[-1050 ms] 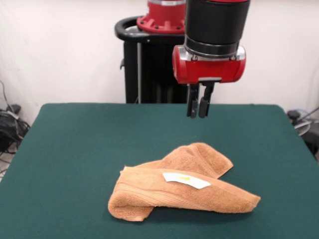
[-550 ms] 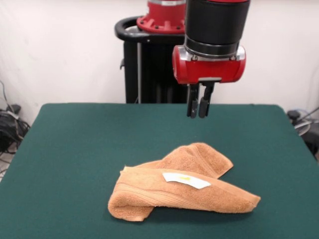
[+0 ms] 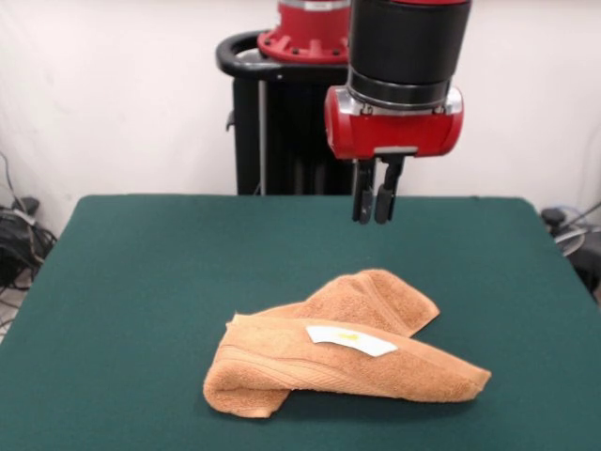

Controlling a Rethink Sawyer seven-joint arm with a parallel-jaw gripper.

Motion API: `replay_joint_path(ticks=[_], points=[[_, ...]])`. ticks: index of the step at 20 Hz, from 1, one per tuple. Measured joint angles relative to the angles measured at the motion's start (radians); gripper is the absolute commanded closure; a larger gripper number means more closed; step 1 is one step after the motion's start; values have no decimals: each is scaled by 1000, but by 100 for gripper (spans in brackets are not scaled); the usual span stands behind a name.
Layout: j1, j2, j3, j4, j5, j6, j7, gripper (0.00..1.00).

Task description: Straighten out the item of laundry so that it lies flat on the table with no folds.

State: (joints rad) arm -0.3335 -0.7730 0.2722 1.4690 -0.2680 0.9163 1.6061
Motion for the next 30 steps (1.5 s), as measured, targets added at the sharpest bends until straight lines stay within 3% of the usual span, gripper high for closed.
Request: replay_joint_path(ticks=[17, 30], points=[[1, 2, -11, 0, 57, -325, 0, 100], [89, 0, -115, -2, 74, -347, 21, 100]])
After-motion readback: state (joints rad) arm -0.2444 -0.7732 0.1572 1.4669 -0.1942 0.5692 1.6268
